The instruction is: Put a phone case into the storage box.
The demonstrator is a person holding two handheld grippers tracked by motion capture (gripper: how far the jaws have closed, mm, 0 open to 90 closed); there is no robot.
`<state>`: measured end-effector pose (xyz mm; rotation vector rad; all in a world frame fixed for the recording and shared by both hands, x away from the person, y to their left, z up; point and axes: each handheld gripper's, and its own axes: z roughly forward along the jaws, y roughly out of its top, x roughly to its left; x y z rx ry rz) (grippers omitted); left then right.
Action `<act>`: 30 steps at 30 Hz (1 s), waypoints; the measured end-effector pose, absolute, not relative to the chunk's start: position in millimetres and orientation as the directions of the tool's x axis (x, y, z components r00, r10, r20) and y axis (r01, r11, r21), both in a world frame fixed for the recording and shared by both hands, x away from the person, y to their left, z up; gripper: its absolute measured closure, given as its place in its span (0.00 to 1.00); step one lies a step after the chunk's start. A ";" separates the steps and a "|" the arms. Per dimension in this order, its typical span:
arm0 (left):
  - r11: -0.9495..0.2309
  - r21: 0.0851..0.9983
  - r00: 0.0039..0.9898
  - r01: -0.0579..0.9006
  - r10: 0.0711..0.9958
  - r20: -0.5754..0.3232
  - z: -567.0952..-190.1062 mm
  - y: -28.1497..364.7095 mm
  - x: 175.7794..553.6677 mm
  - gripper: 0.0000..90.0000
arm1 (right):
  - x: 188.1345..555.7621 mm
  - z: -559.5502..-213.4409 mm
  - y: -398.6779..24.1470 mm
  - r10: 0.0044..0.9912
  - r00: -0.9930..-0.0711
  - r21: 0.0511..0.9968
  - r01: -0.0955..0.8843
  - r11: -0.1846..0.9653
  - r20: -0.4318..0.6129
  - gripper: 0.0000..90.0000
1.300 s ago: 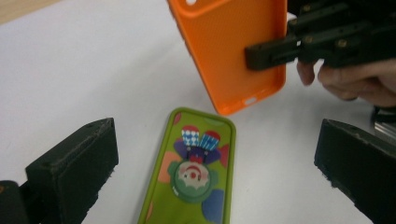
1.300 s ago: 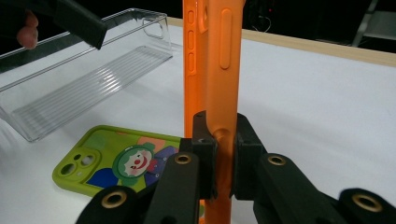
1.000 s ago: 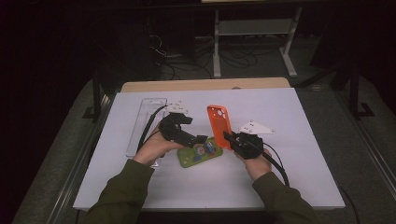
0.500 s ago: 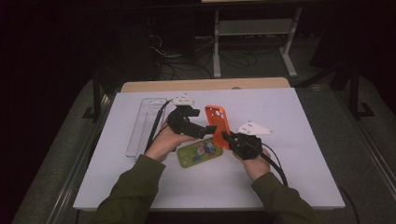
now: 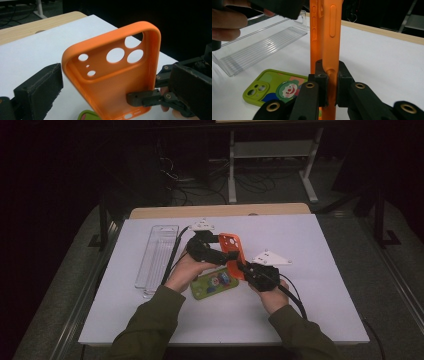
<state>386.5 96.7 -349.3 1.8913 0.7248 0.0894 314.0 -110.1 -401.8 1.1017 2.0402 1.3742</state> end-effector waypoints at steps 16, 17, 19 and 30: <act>-0.188 0.863 0.793 0.469 0.520 -0.318 -352.7 87.1 390.0 0.00 | 312.8 -402.7 -107.7 0.808 -0.587 0.909 0.360 0.209 0.047 0.90; -0.189 0.863 0.793 0.469 0.519 -0.318 -352.2 87.8 390.2 0.00 | 312.8 -402.7 -107.6 0.808 -0.588 0.909 0.360 0.211 0.046 0.90; -0.180 0.862 0.787 0.474 0.525 -0.323 -351.7 88.3 390.2 0.01 | 312.7 -403.0 -107.0 0.807 -0.588 0.909 0.357 0.214 0.041 0.90; -0.165 0.855 0.775 0.492 0.530 -0.344 -349.5 93.2 392.2 0.16 | 312.0 -405.5 -104.0 0.807 -0.588 0.895 0.386 0.226 0.050 0.90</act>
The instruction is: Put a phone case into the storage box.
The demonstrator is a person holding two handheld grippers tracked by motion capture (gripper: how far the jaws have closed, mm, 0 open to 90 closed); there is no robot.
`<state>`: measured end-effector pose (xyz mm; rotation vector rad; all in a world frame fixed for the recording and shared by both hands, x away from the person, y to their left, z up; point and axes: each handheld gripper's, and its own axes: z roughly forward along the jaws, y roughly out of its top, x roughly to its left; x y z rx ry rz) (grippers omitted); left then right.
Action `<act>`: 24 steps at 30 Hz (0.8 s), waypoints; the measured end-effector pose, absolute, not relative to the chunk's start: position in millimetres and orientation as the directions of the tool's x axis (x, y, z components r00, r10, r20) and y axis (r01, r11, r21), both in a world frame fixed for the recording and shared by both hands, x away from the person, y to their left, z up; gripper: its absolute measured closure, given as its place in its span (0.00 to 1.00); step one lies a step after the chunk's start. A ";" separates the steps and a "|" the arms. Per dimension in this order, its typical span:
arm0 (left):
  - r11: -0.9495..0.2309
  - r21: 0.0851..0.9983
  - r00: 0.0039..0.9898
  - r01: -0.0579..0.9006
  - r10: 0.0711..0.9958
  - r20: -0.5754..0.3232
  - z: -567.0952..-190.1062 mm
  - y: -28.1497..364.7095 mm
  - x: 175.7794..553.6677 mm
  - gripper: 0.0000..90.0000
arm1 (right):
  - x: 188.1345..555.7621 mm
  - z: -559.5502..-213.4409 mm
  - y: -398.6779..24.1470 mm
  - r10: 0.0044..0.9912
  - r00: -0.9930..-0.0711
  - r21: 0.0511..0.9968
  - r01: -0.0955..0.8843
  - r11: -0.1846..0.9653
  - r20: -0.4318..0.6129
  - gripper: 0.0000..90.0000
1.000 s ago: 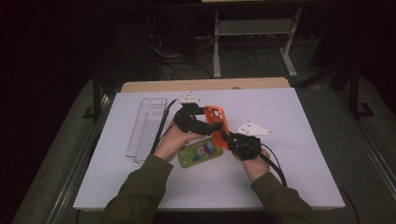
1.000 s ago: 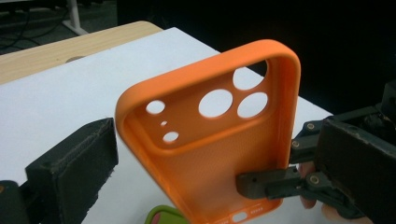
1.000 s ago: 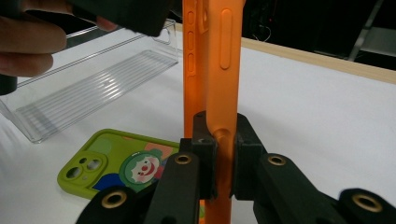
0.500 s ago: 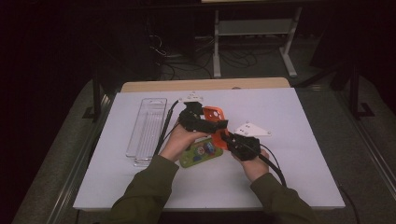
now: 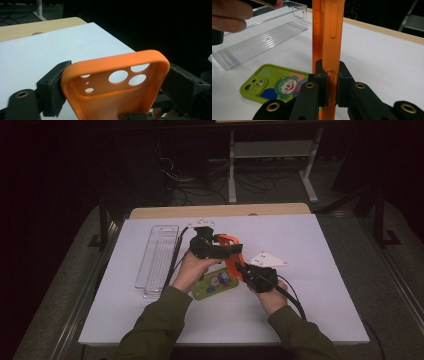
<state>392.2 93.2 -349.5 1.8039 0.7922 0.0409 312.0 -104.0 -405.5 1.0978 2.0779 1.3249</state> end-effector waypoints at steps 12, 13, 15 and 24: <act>-0.189 0.858 0.789 0.478 0.522 -0.325 -348.6 94.2 391.3 0.19 | 313.7 -405.7 -103.4 0.797 -0.603 0.887 0.388 0.252 0.037 0.88; -0.193 0.857 0.789 0.478 0.523 -0.323 -348.5 94.0 391.1 0.19 | 314.0 -405.7 -103.7 0.795 -0.606 0.885 0.389 0.255 0.037 0.88; -0.195 0.858 0.789 0.476 0.525 -0.318 -348.8 93.6 390.9 0.19 | 314.6 -405.7 -104.1 0.787 -0.616 0.878 0.394 0.271 0.033 0.86; -0.200 0.860 0.789 0.469 0.532 -0.307 -346.6 96.9 391.6 0.19 | 316.6 -404.5 -108.0 0.769 -0.637 0.862 0.412 0.294 0.042 0.45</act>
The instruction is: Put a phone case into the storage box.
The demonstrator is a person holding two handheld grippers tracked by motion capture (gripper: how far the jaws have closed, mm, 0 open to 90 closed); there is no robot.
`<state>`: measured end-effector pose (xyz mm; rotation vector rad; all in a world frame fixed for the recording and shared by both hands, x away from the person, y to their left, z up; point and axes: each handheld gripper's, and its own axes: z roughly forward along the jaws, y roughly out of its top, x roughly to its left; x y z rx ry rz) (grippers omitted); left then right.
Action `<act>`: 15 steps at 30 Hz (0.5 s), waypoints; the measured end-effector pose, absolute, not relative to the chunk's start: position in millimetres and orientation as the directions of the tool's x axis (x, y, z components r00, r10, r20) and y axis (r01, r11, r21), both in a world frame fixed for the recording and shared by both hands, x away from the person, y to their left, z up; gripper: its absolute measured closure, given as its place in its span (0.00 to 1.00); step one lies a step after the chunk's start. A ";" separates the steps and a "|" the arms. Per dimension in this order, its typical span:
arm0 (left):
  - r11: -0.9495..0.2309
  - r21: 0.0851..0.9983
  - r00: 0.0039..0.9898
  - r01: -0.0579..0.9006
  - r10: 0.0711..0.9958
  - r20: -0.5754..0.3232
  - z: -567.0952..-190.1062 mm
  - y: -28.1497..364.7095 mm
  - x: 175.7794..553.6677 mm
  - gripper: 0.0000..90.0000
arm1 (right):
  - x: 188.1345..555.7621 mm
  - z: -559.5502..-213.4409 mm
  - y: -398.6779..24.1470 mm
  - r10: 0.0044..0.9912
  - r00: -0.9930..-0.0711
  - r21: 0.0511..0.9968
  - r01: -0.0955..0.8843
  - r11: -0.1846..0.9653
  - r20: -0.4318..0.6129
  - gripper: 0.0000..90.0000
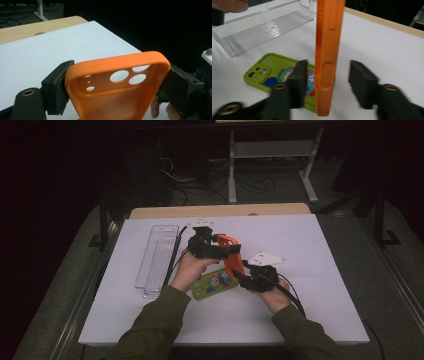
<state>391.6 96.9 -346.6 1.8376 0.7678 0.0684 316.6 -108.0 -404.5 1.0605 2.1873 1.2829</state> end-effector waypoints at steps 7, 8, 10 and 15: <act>-0.206 0.861 0.791 0.466 0.533 -0.301 -346.0 98.5 391.8 0.19 | 318.9 -407.0 -112.0 0.753 -0.656 0.834 0.441 0.330 0.049 0.18; -0.207 0.860 0.790 0.467 0.535 -0.300 -345.8 98.7 391.7 0.19 | 319.6 -408.1 -113.3 0.746 -0.664 0.827 0.442 0.348 0.041 0.15; -0.207 0.861 0.790 0.465 0.537 -0.297 -345.8 99.0 391.8 0.19 | 320.1 -410.0 -114.5 0.743 -0.668 0.820 0.444 0.362 0.034 0.14; -0.211 0.863 0.790 0.459 0.541 -0.288 -344.7 101.0 392.3 0.19 | 320.6 -414.3 -119.8 0.728 -0.685 0.792 0.464 0.397 0.036 0.01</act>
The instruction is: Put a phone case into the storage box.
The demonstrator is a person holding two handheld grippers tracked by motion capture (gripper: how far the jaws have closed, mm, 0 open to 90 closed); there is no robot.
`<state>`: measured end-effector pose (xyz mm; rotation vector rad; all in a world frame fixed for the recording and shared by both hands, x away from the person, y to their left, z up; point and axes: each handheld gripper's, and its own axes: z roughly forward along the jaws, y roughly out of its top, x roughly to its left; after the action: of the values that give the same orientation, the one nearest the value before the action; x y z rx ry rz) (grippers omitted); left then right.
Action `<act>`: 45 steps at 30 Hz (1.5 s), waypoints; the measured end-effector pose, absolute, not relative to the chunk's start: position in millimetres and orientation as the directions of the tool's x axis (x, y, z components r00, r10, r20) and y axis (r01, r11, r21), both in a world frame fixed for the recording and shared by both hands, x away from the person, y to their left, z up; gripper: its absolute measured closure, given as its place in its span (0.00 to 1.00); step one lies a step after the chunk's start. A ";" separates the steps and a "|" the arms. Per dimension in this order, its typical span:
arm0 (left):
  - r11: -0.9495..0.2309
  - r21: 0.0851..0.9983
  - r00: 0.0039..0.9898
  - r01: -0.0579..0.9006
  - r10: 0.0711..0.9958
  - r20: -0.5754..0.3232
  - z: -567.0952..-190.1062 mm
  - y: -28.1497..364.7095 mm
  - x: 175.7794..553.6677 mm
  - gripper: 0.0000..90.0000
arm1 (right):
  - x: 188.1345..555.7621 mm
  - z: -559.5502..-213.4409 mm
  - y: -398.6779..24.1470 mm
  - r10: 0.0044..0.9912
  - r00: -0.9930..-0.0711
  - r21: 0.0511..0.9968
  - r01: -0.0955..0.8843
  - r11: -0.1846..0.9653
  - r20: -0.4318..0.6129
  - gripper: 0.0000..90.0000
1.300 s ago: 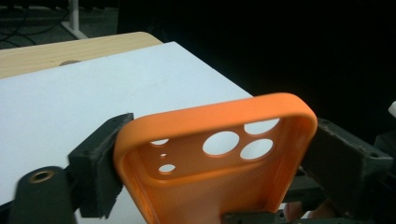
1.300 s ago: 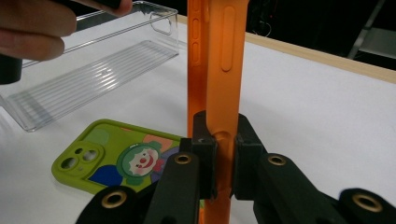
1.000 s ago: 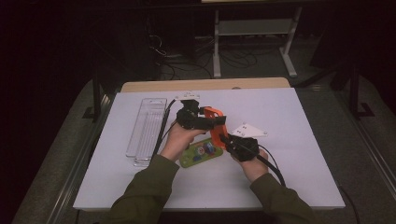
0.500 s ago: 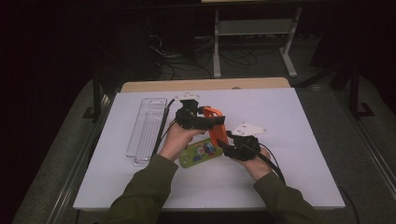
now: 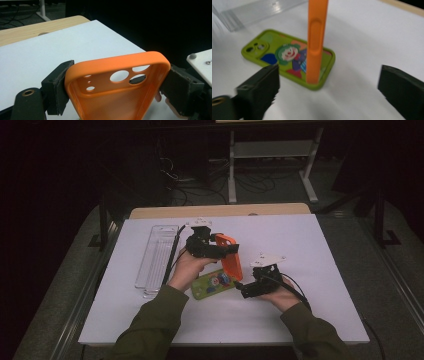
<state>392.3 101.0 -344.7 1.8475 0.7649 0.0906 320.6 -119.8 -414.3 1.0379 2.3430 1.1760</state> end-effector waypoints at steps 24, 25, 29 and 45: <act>-0.234 0.885 0.789 0.402 0.578 -0.206 -308.2 126.8 404.2 0.19 | 291.1 -430.6 -170.1 0.746 -0.665 0.782 0.482 0.395 0.034 0.00; -0.232 0.887 0.788 0.398 0.581 -0.202 -306.9 128.5 404.9 0.19 | 290.5 -431.7 -172.4 0.743 -0.669 0.780 0.477 0.404 0.024 0.00; -0.230 0.892 0.781 0.390 0.596 -0.187 -302.7 136.8 407.9 0.19 | 286.3 -435.1 -176.3 0.749 -0.661 0.773 0.496 0.395 0.041 0.00; -0.197 0.907 0.693 0.371 0.709 -0.130 -281.3 187.7 429.9 0.19 | 287.7 -436.9 -176.4 0.745 -0.665 0.768 0.499 0.403 0.041 0.00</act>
<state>429.9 187.7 -281.3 1.8110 0.8545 0.3856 287.7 -176.4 -436.9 1.0822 2.3556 1.1300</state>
